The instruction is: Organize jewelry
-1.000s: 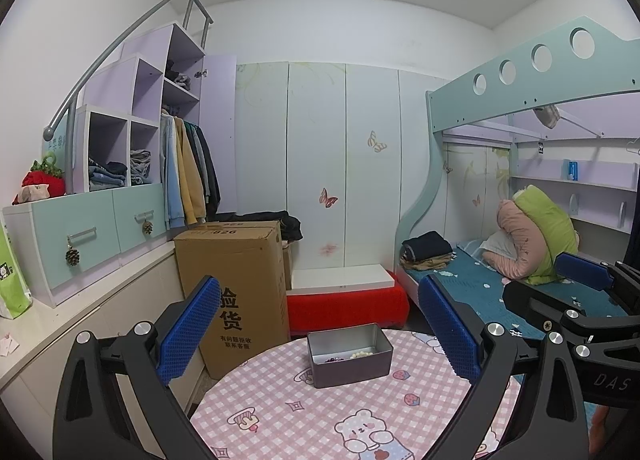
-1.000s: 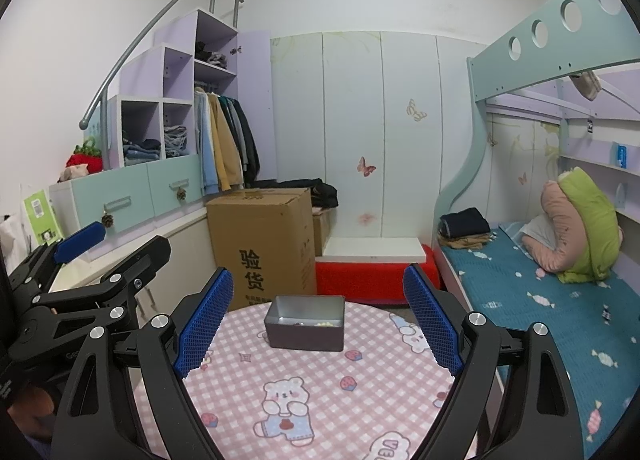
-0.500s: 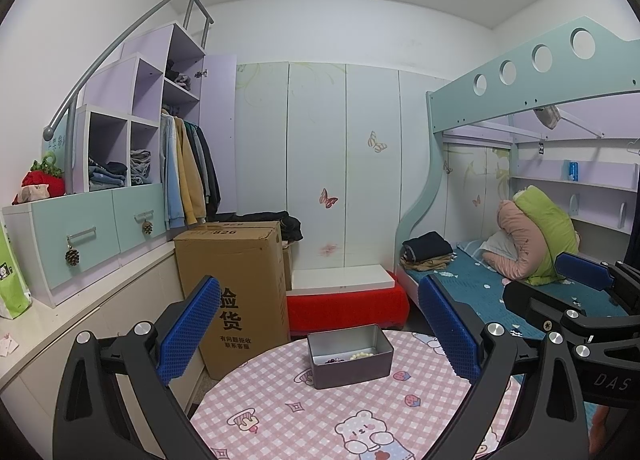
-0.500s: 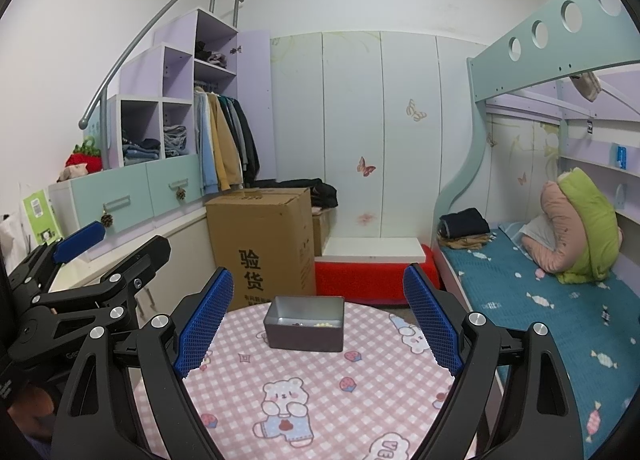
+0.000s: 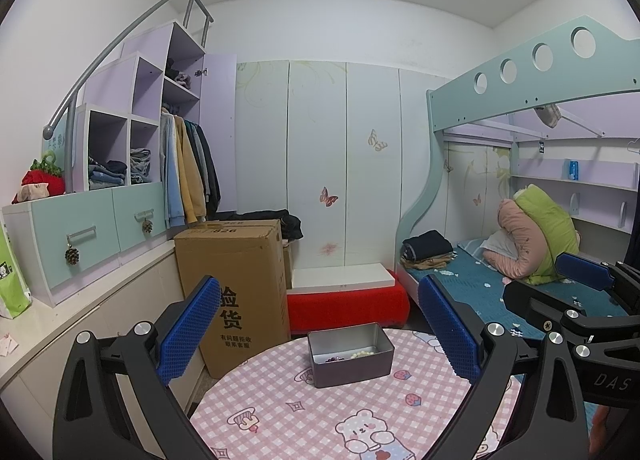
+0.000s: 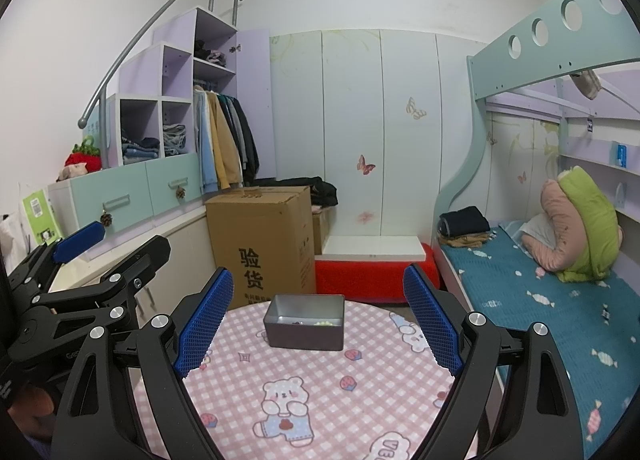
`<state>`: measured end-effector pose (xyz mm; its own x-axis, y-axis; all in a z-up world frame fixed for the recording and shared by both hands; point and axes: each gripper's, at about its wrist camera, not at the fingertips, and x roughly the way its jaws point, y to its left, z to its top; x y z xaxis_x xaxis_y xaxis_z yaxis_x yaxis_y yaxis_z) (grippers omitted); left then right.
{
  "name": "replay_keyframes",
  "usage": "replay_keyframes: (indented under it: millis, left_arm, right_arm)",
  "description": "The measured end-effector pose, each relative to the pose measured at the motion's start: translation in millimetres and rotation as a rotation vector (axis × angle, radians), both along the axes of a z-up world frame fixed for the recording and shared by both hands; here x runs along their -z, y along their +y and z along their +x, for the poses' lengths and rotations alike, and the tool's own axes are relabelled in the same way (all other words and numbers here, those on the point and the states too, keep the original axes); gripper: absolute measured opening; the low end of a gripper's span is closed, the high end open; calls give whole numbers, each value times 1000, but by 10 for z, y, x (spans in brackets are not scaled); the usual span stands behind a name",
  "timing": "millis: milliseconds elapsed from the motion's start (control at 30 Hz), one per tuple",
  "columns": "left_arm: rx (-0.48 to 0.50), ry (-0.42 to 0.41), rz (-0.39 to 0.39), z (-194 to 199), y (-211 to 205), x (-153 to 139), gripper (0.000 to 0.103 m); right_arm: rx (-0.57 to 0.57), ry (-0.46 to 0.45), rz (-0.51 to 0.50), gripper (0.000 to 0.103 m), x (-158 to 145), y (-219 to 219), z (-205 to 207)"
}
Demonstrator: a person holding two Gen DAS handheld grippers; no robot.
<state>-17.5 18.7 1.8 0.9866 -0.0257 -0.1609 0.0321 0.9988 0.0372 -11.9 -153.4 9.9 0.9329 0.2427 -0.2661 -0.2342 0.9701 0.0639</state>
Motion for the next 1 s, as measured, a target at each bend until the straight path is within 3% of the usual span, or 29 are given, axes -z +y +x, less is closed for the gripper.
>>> replay_keyframes:
  millis: [1000]
  left_arm:
    - [3,0,4,49,-8,40,96]
  right_arm:
    - [-2,3,4,84,-12,-15,12]
